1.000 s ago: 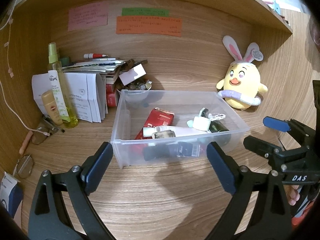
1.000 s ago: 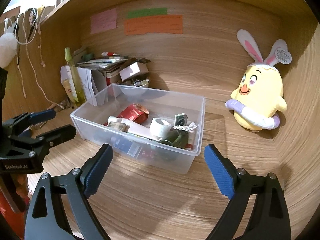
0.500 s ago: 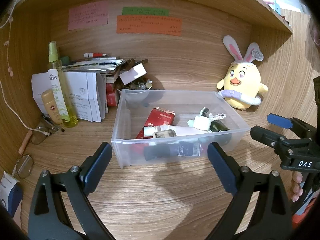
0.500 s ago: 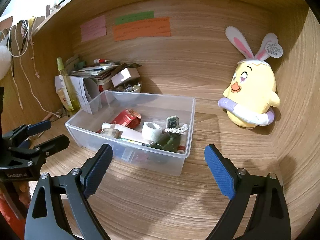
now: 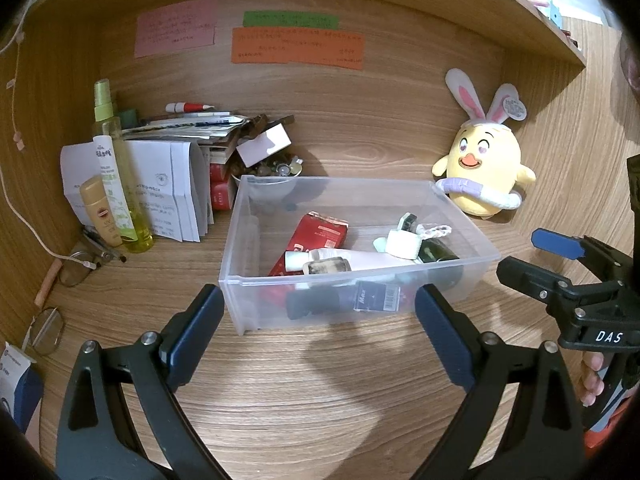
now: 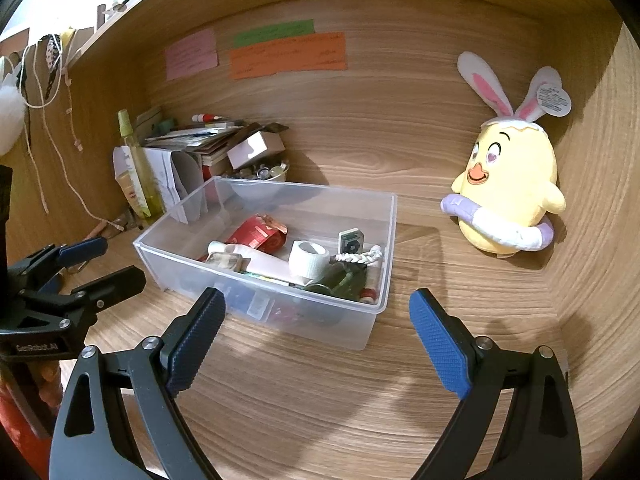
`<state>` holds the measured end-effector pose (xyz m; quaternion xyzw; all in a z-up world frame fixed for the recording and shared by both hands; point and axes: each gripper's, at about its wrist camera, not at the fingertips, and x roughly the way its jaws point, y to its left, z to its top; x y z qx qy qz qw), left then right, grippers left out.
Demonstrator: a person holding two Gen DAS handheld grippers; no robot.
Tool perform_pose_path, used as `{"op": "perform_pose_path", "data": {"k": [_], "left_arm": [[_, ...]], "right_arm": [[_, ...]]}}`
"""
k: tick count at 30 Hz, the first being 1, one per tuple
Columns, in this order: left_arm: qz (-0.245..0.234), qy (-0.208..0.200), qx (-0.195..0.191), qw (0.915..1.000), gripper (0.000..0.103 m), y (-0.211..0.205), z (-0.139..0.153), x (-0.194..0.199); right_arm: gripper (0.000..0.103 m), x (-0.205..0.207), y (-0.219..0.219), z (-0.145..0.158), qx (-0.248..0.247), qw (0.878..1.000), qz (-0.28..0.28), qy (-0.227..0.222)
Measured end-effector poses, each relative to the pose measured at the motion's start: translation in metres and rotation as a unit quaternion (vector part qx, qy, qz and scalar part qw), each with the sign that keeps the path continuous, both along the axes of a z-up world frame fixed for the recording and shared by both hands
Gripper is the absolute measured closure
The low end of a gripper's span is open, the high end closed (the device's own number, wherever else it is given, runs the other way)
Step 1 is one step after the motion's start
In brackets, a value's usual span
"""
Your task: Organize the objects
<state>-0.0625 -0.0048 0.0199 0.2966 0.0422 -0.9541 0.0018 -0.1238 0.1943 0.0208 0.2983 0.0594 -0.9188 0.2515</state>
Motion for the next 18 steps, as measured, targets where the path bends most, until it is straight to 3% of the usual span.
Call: {"op": "perform_pose_path", "data": {"k": [18], "left_arm": [[-0.002, -0.007, 0.005, 1.0000, 0.005, 0.0029, -0.0047, -0.0031]], "right_arm": [[0.011, 0.0007, -0.0055, -0.0026, 0.003, 1.000, 0.011, -0.003]]}}
